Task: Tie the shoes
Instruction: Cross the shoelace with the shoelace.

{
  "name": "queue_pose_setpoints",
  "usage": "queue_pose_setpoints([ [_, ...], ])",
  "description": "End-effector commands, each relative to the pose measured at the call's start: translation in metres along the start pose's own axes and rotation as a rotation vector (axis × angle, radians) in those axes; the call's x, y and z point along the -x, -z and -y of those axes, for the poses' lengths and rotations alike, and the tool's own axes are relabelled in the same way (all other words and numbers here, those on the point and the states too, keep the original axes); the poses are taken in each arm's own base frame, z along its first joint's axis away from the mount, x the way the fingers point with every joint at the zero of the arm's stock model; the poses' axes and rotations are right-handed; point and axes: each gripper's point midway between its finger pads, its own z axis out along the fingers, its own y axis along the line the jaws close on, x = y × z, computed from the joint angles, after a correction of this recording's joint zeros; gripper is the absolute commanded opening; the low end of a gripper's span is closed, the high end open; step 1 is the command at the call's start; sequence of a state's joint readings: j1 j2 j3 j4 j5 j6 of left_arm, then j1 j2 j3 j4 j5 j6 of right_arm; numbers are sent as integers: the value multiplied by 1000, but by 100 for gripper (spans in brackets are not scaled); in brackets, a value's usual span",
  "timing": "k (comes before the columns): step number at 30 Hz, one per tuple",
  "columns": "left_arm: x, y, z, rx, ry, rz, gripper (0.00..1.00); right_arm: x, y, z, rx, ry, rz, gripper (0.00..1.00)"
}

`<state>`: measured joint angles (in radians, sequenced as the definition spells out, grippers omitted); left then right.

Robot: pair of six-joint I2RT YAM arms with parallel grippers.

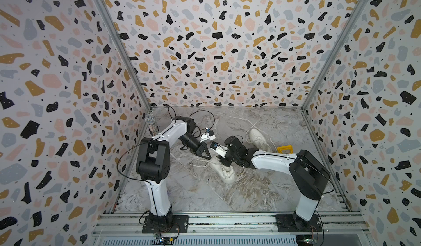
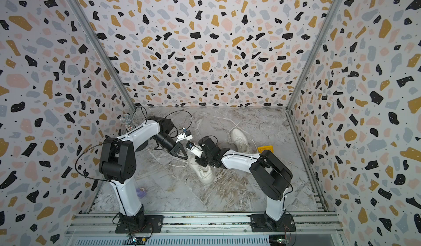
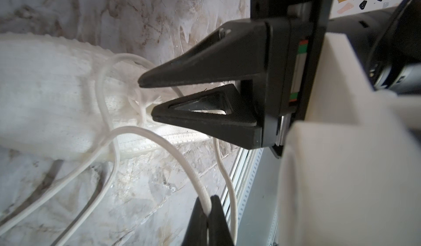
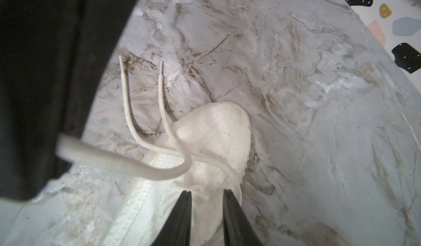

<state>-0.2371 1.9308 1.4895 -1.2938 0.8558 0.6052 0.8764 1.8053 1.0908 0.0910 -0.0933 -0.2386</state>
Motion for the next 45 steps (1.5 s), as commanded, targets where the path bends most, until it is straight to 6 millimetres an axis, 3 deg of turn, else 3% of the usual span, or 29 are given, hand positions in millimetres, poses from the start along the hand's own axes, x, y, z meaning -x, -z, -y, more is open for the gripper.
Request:
queue_pose_setpoints([
  [1,4,2,5,-21,12,-1,0,7,4,-3,14,-34,31,30],
  [4,3,2,-3,23,19,-7,0,9,8,-5,39,-11,38,29],
  [10,3,4,-45,237,8,-20,0,15,36,-7,131,-24,65,28],
  [15,-4,0,-71,342,-17,-61,0,8,56,1,133,-24,61,27],
  [18,-9,-10,-78,356,-21,-74,6,-5,65,3,124,-29,32,27],
  [25,-5,-28,-78,353,-43,-74,19,-15,73,15,97,-57,22,26],
  [32,1,-34,-82,393,-53,-76,27,-20,70,18,98,-82,14,25],
  [45,6,-49,-87,441,-69,-101,29,-28,65,22,104,-111,-3,25],
])
